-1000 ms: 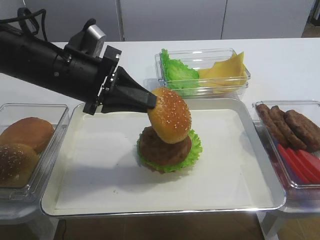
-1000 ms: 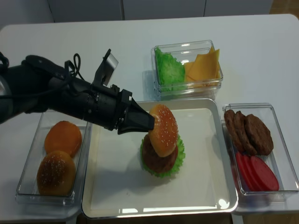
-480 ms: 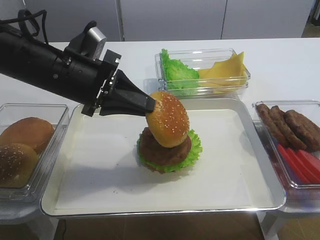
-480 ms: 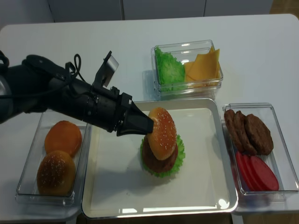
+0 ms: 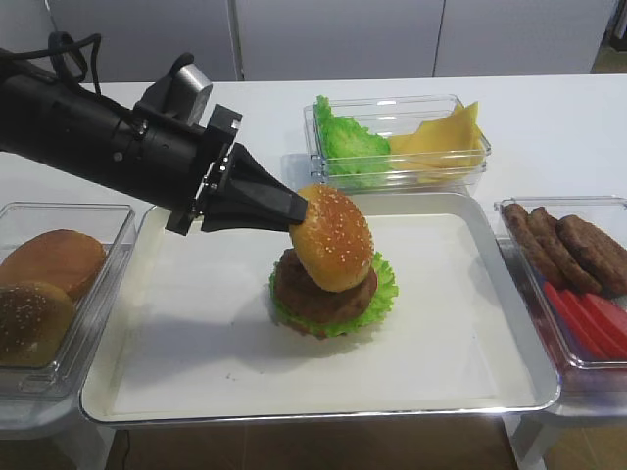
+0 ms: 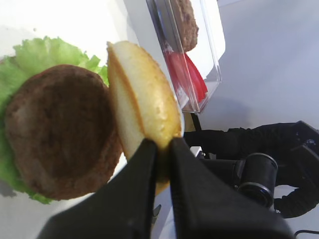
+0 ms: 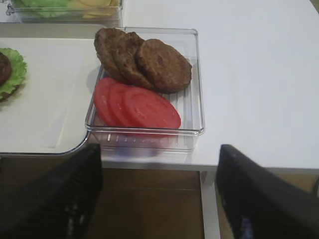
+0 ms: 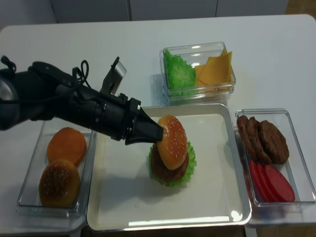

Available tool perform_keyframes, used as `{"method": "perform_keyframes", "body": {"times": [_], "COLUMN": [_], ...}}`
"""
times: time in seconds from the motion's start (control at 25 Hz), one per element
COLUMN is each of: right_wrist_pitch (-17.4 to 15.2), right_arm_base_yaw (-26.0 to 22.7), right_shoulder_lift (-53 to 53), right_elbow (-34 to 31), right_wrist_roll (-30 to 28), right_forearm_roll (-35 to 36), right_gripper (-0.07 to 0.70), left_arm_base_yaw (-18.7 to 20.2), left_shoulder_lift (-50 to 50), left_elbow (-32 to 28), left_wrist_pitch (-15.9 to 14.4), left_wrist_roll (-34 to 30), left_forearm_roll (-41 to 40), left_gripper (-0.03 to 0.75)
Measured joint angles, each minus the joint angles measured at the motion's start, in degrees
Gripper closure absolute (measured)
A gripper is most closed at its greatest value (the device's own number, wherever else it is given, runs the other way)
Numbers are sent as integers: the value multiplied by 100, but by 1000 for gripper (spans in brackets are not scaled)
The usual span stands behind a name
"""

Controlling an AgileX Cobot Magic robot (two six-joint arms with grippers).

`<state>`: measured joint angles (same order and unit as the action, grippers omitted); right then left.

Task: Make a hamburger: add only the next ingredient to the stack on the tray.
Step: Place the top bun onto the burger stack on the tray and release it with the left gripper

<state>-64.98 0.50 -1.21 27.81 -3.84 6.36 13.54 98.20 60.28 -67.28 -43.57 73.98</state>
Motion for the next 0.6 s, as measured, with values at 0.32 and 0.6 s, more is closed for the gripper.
{"method": "perform_keyframes", "body": {"times": [0.32, 0.6], "right_wrist_pitch": [0, 0], "right_arm_base_yaw": [0, 0], "right_shoulder_lift": [0, 0], "right_elbow": [0, 0], "right_wrist_roll": [0, 0], "right_forearm_roll": [0, 0], "right_gripper": [87, 87], "left_arm_base_yaw": [0, 0], "left_shoulder_lift": [0, 0], "left_elbow": [0, 0], "left_wrist_pitch": [0, 0], "left_wrist_roll": [-39, -40], "left_forearm_roll": [0, 209], "left_gripper": [672, 672]}}
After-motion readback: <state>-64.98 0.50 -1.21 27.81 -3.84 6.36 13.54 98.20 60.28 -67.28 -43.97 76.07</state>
